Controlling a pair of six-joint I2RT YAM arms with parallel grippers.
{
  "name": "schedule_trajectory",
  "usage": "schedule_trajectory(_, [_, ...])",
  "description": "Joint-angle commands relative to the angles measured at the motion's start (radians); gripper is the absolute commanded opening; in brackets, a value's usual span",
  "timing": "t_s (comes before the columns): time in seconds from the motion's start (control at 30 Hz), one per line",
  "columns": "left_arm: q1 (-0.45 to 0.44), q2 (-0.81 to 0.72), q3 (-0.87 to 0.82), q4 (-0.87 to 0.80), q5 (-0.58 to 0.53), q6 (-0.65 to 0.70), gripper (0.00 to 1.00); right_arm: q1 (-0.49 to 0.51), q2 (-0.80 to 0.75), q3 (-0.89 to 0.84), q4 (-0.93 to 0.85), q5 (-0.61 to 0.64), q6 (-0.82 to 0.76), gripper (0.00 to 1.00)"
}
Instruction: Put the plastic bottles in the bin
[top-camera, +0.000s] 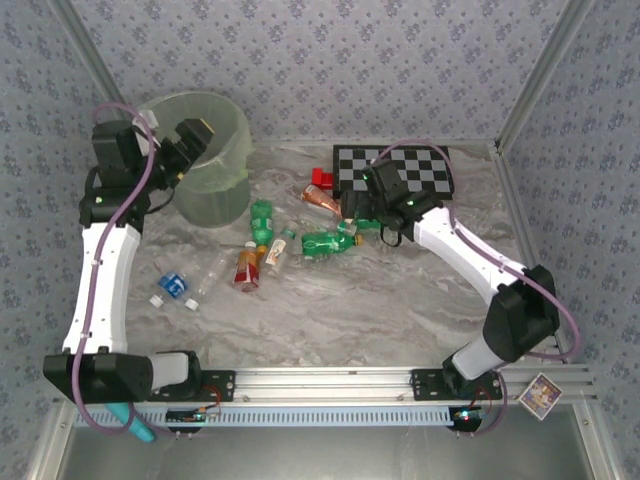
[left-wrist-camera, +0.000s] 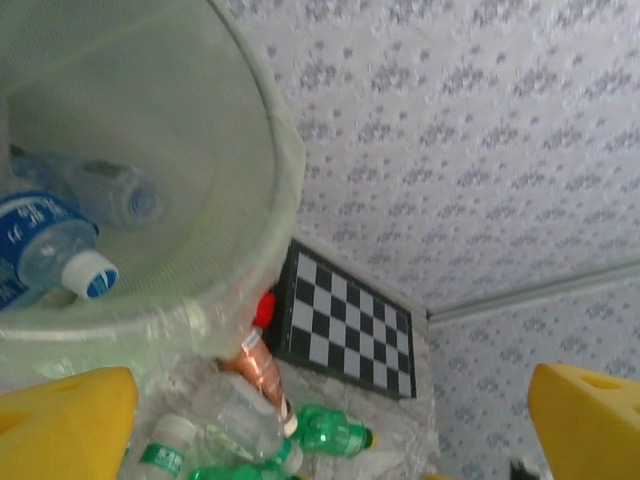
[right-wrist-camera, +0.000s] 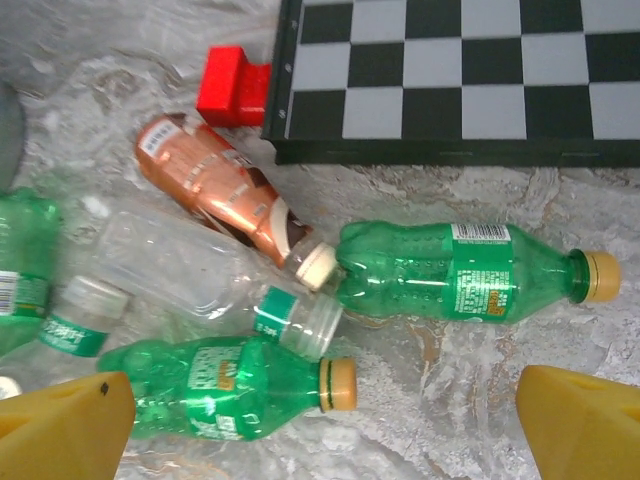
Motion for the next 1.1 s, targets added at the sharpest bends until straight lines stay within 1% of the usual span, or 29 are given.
schedule_trajectory(0.0, [-0.029, -0.057, -0.042, -0.04, -0.021, 0.043, 1.0, -0.002, 0.063, 0.035, 0.024, -0.119, -0.065, 1.0])
schedule_trajectory(0.23, [-0.072, -0.145, -0.138, -0.068, -0.054, 0.03, 1.0, -0.004, 0.238, 0.12, 0.01, -0.259, -0.135, 1.0])
schedule_trajectory(0.53, [-0.083, -0.208, -0.168, -0.13, -0.094, 0.047, 1.0, 0.004, 0.396, 0.205, -0.006, -0.37, -0.188, 0.99])
schedule_trajectory(0.8, [-0.083, -0.234, -0.191, -0.137, -0.112, 0.051, 1.0, 0.05, 0.383, 0.136, -0.008, -0.382, -0.19, 0.99])
schedule_trajectory(1.07, [-0.083, -0.228, -0.208, -0.124, -0.094, 0.043, 1.0, 0.096, 0.326, 0.038, -0.001, -0.344, -0.181, 0.99])
